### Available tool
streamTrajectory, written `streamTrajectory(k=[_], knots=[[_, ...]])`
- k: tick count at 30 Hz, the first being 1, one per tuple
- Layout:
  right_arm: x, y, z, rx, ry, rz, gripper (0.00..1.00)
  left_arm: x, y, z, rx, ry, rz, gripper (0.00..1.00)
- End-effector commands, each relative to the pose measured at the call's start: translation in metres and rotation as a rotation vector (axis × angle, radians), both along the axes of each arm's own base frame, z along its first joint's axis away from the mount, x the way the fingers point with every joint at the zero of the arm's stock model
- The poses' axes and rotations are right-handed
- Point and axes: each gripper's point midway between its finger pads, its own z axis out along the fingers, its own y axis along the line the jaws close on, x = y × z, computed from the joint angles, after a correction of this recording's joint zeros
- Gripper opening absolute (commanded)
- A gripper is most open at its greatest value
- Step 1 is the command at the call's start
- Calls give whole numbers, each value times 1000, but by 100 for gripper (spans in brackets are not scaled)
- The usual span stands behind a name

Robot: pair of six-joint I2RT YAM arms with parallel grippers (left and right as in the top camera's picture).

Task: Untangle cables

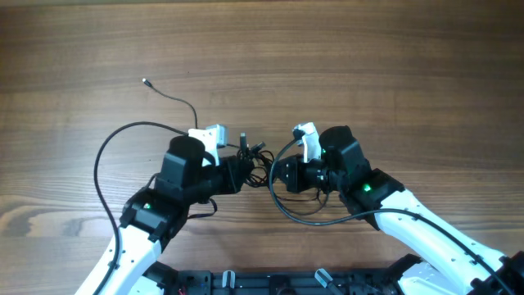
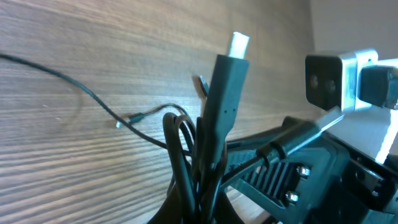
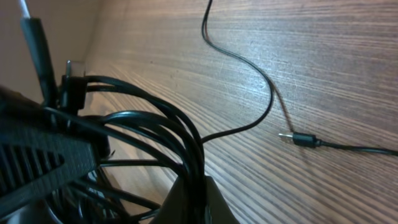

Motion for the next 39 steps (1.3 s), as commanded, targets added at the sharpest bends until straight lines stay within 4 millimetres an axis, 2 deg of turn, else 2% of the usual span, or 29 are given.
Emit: streamTrajectory(k=[1, 3, 7, 11, 13, 15, 18, 21, 23, 29, 39], knots=[[17, -38, -35, -139, 82, -257, 5, 25, 41, 45, -34, -155, 196, 4], [22, -41, -34, -142, 76, -286, 5, 22, 51, 53, -52, -160, 240, 4], [22, -40, -33, -138, 71, -285, 8, 18, 54, 50, -45, -140, 251, 4], [19, -36, -31, -120, 78, -256, 12, 25, 67, 47, -39, -119, 362, 4], [15, -27, -26, -78, 84, -212, 15, 27, 69, 48, -41, -120, 377, 4], [10, -10, -9, -7, 16, -88, 17, 26, 67, 47, -43, -117, 370, 4], [5, 18, 32, 140, -181, 126, 25, 22, 60, 49, -42, -131, 308, 4], [6, 29, 63, 252, -268, 172, 28, 17, 53, 50, -36, -152, 233, 4], [9, 31, 72, 297, -239, 138, 28, 15, 49, 51, -38, -158, 204, 4], [8, 34, 72, 324, -181, 120, 29, 13, 46, 51, -48, -155, 185, 4], [3, 42, 50, 294, -126, 138, 27, 10, 16, 47, -56, -153, 85, 4]])
